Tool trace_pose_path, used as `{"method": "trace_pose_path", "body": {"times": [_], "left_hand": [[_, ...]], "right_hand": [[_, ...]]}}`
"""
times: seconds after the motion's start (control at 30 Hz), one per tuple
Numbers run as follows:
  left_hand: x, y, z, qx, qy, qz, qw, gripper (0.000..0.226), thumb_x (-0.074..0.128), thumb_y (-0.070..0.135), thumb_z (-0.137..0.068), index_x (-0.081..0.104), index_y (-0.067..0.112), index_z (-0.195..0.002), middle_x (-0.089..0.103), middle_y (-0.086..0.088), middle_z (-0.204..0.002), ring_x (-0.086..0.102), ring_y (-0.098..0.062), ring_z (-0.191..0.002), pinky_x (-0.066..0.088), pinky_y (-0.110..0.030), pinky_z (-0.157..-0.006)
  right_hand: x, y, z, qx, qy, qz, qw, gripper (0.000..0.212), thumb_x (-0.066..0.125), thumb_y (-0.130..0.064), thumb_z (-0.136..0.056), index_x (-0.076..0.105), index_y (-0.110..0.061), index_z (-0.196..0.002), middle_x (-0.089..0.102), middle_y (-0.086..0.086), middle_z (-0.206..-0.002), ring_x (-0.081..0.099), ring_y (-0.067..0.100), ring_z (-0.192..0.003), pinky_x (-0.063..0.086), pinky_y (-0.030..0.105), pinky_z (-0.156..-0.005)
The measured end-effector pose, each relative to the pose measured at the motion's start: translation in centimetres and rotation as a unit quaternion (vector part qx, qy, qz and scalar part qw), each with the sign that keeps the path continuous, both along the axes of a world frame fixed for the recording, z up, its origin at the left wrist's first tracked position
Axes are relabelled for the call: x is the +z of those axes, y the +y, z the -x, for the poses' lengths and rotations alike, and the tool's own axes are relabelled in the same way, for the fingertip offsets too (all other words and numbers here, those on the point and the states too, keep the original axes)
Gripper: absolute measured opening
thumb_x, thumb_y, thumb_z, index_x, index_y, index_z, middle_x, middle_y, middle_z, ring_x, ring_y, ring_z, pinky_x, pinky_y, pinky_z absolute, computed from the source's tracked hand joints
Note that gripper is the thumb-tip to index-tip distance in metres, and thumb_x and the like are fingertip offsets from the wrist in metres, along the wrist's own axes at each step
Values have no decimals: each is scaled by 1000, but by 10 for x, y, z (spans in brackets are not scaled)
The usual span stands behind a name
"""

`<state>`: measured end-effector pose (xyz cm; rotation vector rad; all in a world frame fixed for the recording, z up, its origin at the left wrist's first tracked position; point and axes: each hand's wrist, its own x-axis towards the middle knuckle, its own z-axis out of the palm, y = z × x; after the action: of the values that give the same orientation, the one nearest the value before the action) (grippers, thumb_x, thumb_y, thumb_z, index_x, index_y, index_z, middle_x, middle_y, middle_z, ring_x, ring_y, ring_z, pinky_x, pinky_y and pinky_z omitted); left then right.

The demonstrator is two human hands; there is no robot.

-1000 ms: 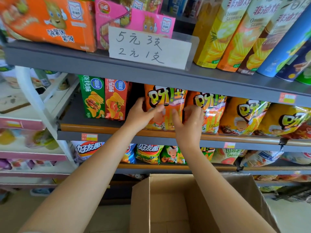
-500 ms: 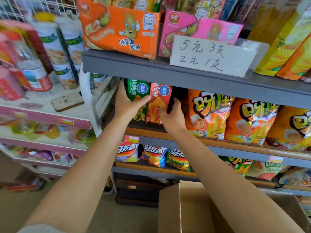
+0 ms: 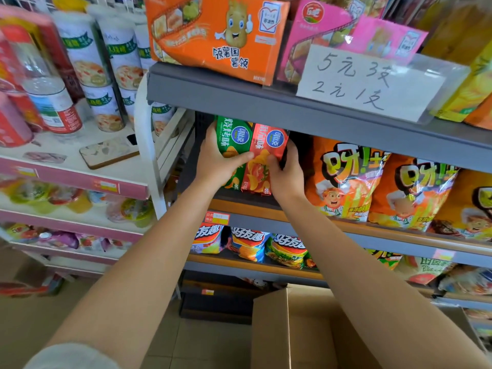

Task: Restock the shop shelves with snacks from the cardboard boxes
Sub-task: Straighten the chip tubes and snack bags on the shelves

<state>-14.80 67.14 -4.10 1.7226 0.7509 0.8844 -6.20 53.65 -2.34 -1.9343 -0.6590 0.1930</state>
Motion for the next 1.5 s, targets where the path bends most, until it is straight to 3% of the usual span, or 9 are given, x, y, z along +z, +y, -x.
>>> {"method": "trace_pose_path", "body": {"times": [0.1,0.27,0.4,0.57,0.8,1.03,1.23,1.33,1.5], "left_hand": [[-5,0,2,13,8,-8,1000,103,88,49,-56,37,28,-143,56,4,-130,55,-13,-120,49,-40,-101],[3,4,0,-8,23,-28,999,109,89,40,-62,26,30,-150,56,8,-134,56,-9,-119,48,-31,-98],[8,5,-1,-9,48,-30,998,116,89,37,-64,16,29,-154,57,10,-134,57,-7,-113,44,-26,-89],[9,9,-4,-2,57,19,998,92,93,32,-61,46,21,-138,61,15,-113,59,-6,-104,44,-16,-79],[3,11,-5,-22,14,41,999,83,94,30,-60,51,22,-130,64,14,-112,60,-1,-100,43,-14,-75],[3,20,-6,-61,-25,60,996,104,96,28,-57,40,23,-144,63,11,-125,59,1,-111,50,-14,-85],[-3,22,-14,-6,-8,15,1000,126,94,59,-39,35,32,-146,47,1,-143,45,-16,-134,40,-39,-110],[-4,26,-14,-60,-33,35,997,117,97,39,-49,36,22,-146,60,7,-132,58,-4,-120,52,-33,-101],[-4,21,-16,-71,-10,43,997,107,96,30,-57,38,24,-146,63,14,-125,58,5,-112,47,-4,-76]], "right_hand": [[-9,-1,4,7,21,61,998,64,73,-34,-89,39,-18,-141,59,3,-132,61,22,-116,51,31,-84],[-10,4,-4,-13,-12,86,996,54,77,-29,-86,50,-13,-130,63,5,-126,63,23,-112,49,28,-79],[-12,5,-1,-9,-35,56,998,64,73,-25,-90,40,-17,-144,59,3,-134,60,20,-117,49,27,-84],[-8,11,-1,20,65,17,998,72,75,-27,-88,35,-21,-147,60,-5,-129,60,12,-109,51,27,-84],[-13,15,-10,32,120,-41,991,63,80,-22,-83,49,-23,-138,68,-6,-119,65,14,-108,57,40,-93],[-7,18,-15,49,131,-58,989,88,89,-32,-72,39,-25,-144,63,-10,-122,62,7,-109,54,25,-87],[-12,19,-20,36,122,-47,991,96,91,-41,-66,38,-26,-145,63,-9,-125,61,9,-113,53,34,-97],[-10,18,-21,56,133,-41,989,88,89,-38,-70,41,-26,-143,63,-8,-125,62,9,-113,53,33,-96],[-12,16,-23,65,147,-51,986,82,88,-36,-72,45,-26,-140,65,-10,-122,63,6,-109,53,23,-84]]}}
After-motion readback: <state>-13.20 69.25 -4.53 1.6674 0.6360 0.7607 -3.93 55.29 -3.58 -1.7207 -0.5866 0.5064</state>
